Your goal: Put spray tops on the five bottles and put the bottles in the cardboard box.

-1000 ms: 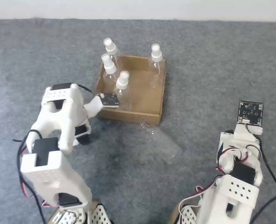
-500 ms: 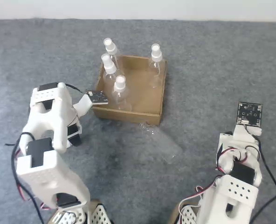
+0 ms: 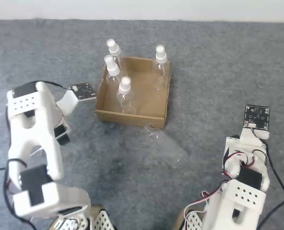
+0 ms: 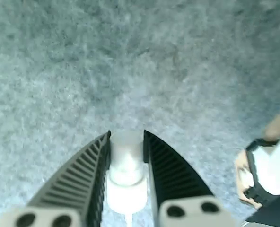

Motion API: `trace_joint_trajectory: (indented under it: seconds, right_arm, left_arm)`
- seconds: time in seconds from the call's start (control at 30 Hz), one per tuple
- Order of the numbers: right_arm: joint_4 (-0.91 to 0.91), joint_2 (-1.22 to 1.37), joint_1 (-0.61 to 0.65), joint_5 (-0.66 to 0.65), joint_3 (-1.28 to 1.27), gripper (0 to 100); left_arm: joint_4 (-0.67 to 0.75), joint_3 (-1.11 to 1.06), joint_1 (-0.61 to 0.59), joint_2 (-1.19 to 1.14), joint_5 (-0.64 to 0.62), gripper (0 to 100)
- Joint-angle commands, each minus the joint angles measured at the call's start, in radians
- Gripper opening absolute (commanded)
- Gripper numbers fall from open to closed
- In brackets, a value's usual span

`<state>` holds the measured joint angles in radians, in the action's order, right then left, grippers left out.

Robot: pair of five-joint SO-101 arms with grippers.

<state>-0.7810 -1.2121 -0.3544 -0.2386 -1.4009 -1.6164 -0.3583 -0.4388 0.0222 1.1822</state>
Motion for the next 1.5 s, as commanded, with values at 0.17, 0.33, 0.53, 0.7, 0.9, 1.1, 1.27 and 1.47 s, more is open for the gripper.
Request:
trace_joint_trajectory:
  seconds: [0.17,0.33,0.53,0.7,0.9,1.1,1.27,1.47]
  right_arm:
    - [0.028,-0.025,0.008,-0.012,0.015,0.6]
    - [0.025,-0.025,0.008,-0.012,0.015,0.6]
    - [0.022,-0.025,0.008,-0.012,0.015,0.6]
    - [0.022,-0.025,0.010,-0.011,0.015,0.6]
    - [0.022,-0.022,0.010,-0.011,0.015,0.6]
    - [0.021,-0.016,0.036,-0.011,0.009,0.6]
    - [0.051,-0.025,0.041,-0.011,-0.015,0.6]
    - [0.045,-0.025,0.042,-0.029,0.003,0.6]
  left_arm:
    - [-0.044,-0.005,-0.006,0.281,-0.183,1]
    - [0.000,-0.079,-0.005,0.434,-0.292,1]
    - [0.080,-0.186,-0.005,0.614,-0.460,1]
    - [0.186,-0.278,-0.002,0.783,-0.657,1]
    - [0.236,-0.349,0.002,0.950,-0.861,1]
    - [0.310,-0.437,0.002,1.062,-1.011,1]
    - [0.394,-0.524,-0.005,1.137,-1.092,1]
    - [0.450,-0.591,-0.003,1.229,-1.103,1]
